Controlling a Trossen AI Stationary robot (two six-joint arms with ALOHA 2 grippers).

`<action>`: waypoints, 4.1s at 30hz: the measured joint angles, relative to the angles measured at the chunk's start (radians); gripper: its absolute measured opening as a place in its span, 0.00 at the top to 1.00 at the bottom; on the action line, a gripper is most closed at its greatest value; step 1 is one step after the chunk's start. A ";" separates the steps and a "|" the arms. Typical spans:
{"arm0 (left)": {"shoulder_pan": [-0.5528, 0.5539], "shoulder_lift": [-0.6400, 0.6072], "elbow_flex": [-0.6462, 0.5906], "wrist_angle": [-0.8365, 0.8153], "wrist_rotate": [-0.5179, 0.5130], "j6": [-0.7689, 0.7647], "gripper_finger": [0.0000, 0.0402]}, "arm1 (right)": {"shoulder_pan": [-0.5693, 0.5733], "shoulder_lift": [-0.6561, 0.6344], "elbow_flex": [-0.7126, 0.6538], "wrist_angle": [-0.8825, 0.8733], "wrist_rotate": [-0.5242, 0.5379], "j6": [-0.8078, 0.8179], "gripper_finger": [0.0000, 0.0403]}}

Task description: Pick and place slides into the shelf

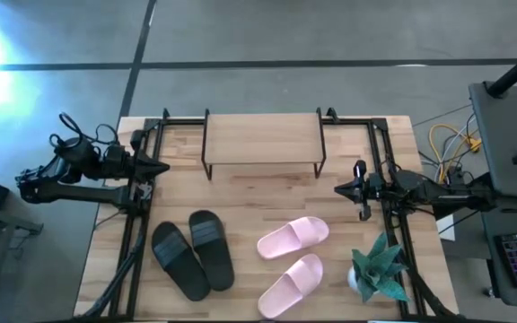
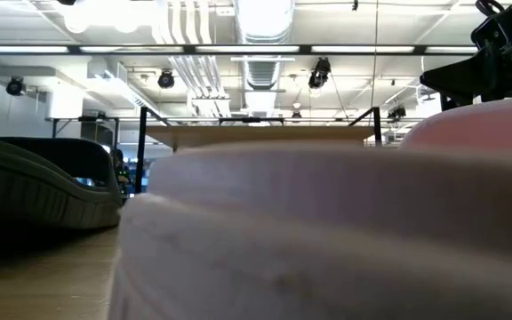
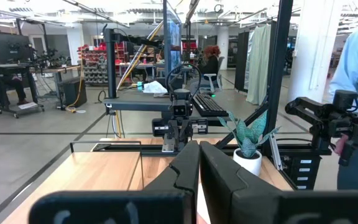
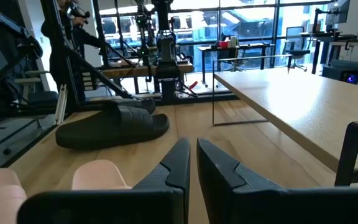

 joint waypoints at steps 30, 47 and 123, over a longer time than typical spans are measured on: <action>0.000 0.000 0.000 0.000 0.000 0.000 1.00 | 0.000 0.000 0.000 0.030 0.000 0.232 0.94; 0.000 0.000 0.000 0.000 0.000 0.000 1.00 | 0.001 0.001 0.000 0.352 0.000 -0.088 0.94; 0.000 0.000 0.000 0.000 0.000 0.000 1.00 | 0.001 0.417 0.549 -0.090 -0.026 0.060 0.94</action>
